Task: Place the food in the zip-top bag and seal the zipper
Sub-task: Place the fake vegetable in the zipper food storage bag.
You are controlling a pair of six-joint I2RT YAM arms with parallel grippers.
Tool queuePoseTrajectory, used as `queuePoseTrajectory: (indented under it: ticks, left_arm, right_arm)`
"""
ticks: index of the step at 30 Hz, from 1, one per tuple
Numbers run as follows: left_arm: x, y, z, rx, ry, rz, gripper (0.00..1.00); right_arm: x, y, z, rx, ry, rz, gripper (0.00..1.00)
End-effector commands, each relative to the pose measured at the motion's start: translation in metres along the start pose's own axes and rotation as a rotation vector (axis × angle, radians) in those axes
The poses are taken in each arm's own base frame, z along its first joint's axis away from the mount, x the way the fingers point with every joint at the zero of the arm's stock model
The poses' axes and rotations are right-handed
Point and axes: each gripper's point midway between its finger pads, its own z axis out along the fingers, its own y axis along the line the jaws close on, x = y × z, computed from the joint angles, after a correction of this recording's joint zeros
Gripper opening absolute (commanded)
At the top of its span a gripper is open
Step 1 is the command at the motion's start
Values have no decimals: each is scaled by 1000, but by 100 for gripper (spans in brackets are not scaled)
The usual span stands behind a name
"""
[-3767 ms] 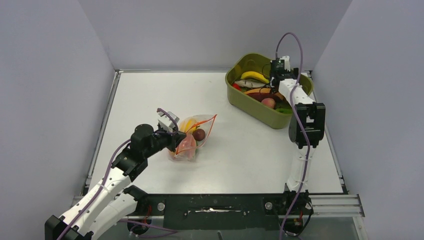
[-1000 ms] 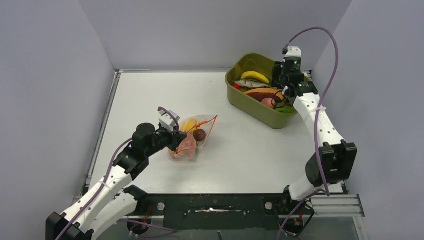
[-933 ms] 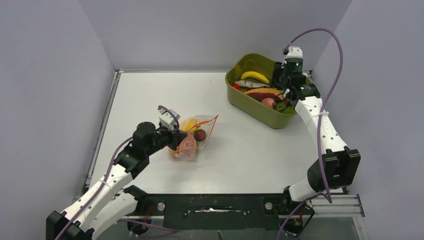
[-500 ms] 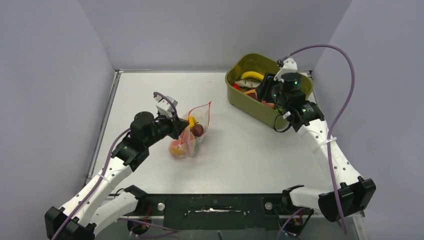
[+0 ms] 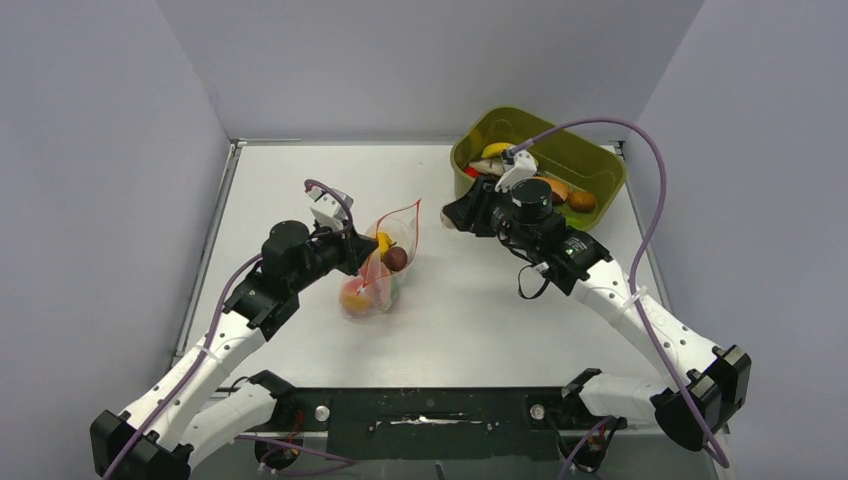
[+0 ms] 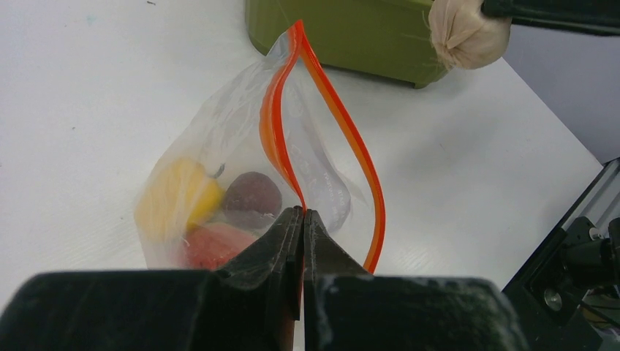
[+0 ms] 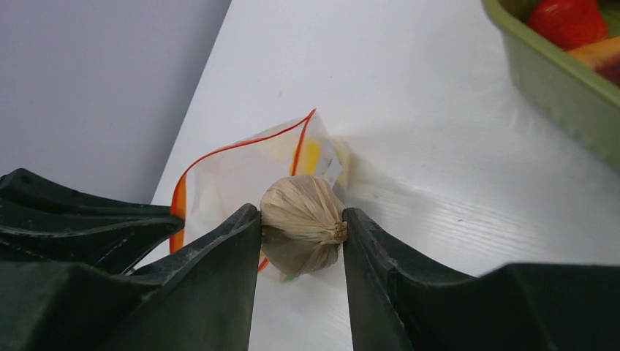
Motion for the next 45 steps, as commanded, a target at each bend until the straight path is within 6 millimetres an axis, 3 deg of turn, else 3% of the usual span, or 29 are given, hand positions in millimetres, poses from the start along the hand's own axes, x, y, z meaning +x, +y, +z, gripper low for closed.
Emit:
queuePoseTrajectory:
  ticks: [1, 8, 14, 24, 29, 36, 45]
  left_arm:
    - [-30, -10, -5, 24, -103, -10, 0]
    - [-26, -12, -4, 40, -97, -27, 0]
    - [-25, -14, -6, 50, -96, -43, 0]
    - [-24, -19, -5, 73, -98, -64, 0]
    - [-23, -17, -6, 66, -101, -61, 0]
    - [-21, -17, -8, 67, -104, -55, 0]
    - [-12, -15, -12, 63, -98, -57, 0]
  right_arm:
    - [-13, 50, -1, -166, -79, 118, 30]
    - [15, 87, 13, -240, -46, 144, 30]
    - [37, 98, 27, -238, 3, 142, 32]
    - [68, 80, 47, -170, 79, 109, 34]
    - [81, 67, 51, -109, 123, 95, 45]
    - [81, 62, 50, -82, 125, 75, 59]
    - [67, 80, 38, -157, 108, 56, 67]
